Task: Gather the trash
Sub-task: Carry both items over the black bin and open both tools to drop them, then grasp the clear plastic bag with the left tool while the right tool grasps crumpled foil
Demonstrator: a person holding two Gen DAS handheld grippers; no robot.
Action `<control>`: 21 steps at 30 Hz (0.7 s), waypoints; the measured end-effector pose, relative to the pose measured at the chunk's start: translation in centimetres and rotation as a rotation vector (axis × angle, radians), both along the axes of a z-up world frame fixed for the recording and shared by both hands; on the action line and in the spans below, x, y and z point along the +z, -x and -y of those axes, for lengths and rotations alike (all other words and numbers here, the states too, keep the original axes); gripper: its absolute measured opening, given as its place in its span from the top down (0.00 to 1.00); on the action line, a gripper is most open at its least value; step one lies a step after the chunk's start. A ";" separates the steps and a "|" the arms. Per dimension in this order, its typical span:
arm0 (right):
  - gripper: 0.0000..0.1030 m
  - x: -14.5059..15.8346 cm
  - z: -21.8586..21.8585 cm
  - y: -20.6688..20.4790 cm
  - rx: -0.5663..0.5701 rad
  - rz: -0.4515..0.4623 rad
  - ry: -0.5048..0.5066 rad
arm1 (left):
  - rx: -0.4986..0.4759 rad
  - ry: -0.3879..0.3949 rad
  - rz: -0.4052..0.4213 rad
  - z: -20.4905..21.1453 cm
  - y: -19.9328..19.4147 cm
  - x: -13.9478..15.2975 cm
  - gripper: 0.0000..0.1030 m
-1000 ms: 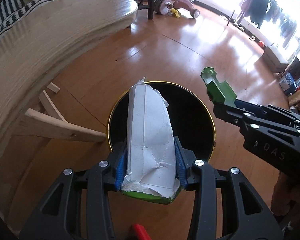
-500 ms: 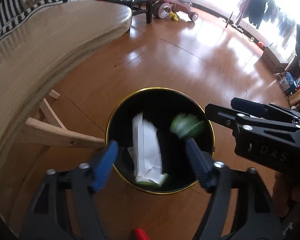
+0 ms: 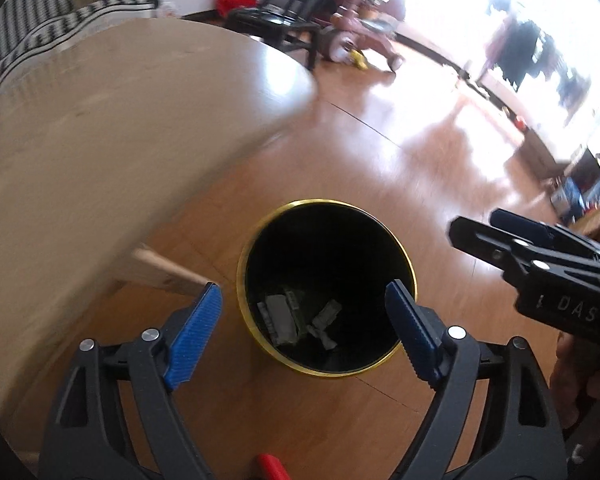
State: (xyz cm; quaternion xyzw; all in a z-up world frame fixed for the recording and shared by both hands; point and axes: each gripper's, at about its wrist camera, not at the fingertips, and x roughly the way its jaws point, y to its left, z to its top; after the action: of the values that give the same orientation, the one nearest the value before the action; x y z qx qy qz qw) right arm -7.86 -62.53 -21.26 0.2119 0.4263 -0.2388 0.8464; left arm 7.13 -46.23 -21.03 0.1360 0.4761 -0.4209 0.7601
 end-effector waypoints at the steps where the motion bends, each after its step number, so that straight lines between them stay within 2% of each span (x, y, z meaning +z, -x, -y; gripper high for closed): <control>1: 0.31 0.6 -0.5 -0.3 0.010 0.008 0.006 | 0.027 0.001 0.009 -1.2 -0.5 0.9 0.20; 6: 0.30 4.3 -6.6 -4.2 0.133 0.064 0.025 | 0.205 0.031 0.059 -10.0 -3.6 6.1 0.15; 9: 0.30 5.9 -11.8 -7.7 0.240 0.090 0.024 | 0.330 0.058 0.084 -17.5 -5.1 8.2 0.13; 13: 0.30 7.3 -19.7 -12.7 0.389 0.115 0.011 | 0.466 0.030 0.141 -26.7 -6.5 9.3 0.13; 16: 0.30 7.8 -25.0 -15.8 0.473 0.130 0.001 | 0.554 -0.017 0.181 -34.1 -7.5 9.5 0.13; 21: 0.30 8.2 -32.3 -20.6 0.586 0.132 -0.018 | 0.668 -0.070 0.232 -44.0 -10.4 9.4 0.13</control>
State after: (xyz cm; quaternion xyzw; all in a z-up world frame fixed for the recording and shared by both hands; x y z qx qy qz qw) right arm 12.71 -30.18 -13.11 0.1022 0.4155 0.0335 0.9032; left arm 17.53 -2.25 -11.59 0.0458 0.4188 -0.1143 0.8997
